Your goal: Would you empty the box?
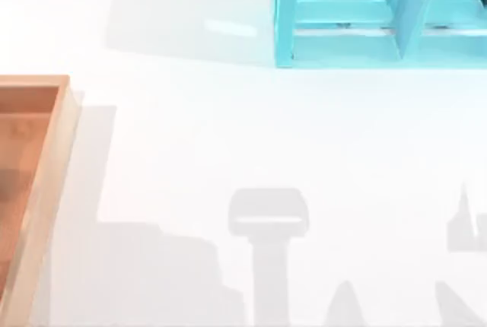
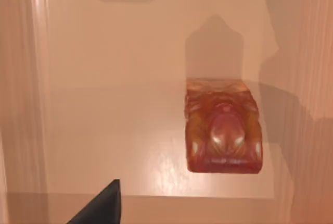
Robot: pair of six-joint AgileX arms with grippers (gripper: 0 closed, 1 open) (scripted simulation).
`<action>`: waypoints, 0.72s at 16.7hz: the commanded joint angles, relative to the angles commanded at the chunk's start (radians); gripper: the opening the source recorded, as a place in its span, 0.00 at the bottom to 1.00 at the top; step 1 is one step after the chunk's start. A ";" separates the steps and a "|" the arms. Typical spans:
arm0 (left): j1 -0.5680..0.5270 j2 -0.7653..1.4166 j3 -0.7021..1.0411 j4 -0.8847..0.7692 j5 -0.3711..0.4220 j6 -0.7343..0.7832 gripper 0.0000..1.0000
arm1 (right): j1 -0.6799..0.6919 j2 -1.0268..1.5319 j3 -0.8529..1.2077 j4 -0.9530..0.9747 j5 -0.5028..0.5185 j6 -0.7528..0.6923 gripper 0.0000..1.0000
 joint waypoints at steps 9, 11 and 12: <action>0.027 0.160 0.120 -0.121 0.000 0.033 1.00 | 0.000 0.000 0.000 0.000 0.000 0.000 1.00; 0.029 0.165 0.109 -0.107 0.000 0.031 1.00 | 0.000 0.000 0.000 0.000 0.000 0.000 1.00; 0.029 0.172 0.094 -0.086 0.000 0.031 1.00 | 0.000 0.000 0.000 0.000 0.000 0.000 1.00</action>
